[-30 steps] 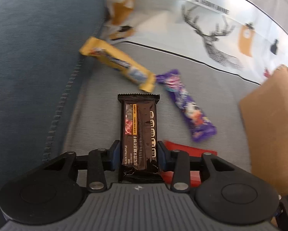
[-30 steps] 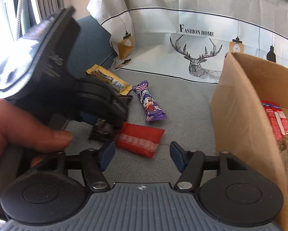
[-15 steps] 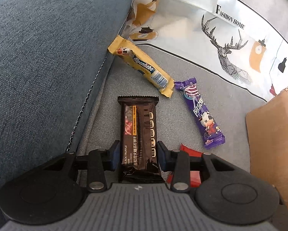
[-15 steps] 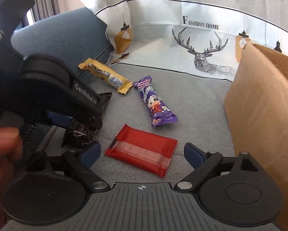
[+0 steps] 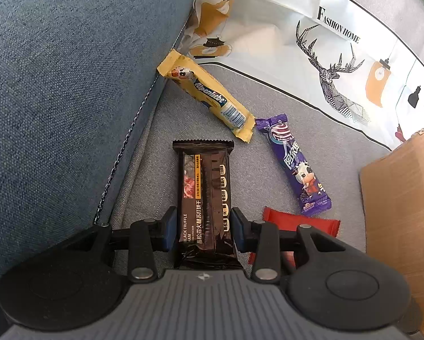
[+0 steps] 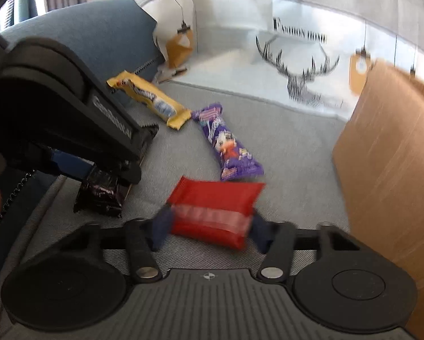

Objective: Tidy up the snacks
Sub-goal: 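Grasp the red wafer pack with the right tool while the left tool grasps the dark chocolate bar, then lift the red wafer pack with the right tool while the left tool carries the chocolate bar toward the box, then lower both held snacks into the box and open both tools, then move both tools back to the remaining snacks on the sofa seat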

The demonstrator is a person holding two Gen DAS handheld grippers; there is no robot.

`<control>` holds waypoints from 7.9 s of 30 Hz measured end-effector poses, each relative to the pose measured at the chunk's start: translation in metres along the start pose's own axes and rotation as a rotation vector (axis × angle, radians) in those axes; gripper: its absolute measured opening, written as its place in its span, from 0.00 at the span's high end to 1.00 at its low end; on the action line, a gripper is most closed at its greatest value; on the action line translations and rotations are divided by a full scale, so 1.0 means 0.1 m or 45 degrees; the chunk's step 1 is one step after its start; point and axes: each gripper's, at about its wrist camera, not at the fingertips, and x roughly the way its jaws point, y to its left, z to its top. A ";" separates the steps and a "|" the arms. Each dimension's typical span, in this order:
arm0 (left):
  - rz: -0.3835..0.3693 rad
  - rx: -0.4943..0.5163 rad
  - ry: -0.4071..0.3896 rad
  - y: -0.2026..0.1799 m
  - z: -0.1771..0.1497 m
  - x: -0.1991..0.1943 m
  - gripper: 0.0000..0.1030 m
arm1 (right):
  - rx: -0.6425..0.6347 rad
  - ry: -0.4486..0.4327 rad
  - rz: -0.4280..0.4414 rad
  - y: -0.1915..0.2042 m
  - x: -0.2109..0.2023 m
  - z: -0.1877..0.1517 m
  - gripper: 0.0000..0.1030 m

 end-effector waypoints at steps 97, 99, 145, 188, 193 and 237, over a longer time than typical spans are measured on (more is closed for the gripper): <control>0.021 0.179 -0.310 -0.69 -0.59 -1.21 0.58 | 0.157 -0.418 0.020 -1.47 -2.21 -0.05 0.58; 0.009 0.183 -0.324 -0.75 -0.58 -1.21 0.58 | 0.126 -0.423 -0.004 -1.47 -2.20 -0.07 0.58; -0.342 0.448 -0.688 -2.14 -0.89 -1.46 0.58 | 0.205 -0.482 -0.209 -2.20 -2.38 -0.22 0.57; -0.531 0.590 -0.673 -2.48 -1.11 -1.45 0.58 | 0.233 -0.462 -0.274 -2.25 -2.35 -0.24 0.57; -0.550 0.595 -0.669 -2.49 -1.12 -1.45 0.59 | 0.236 -0.458 -0.278 -2.25 -2.34 -0.24 0.56; -0.113 -0.336 -0.307 -0.08 -0.19 -0.65 0.74 | 0.217 -0.645 0.025 -0.77 -1.98 0.02 0.68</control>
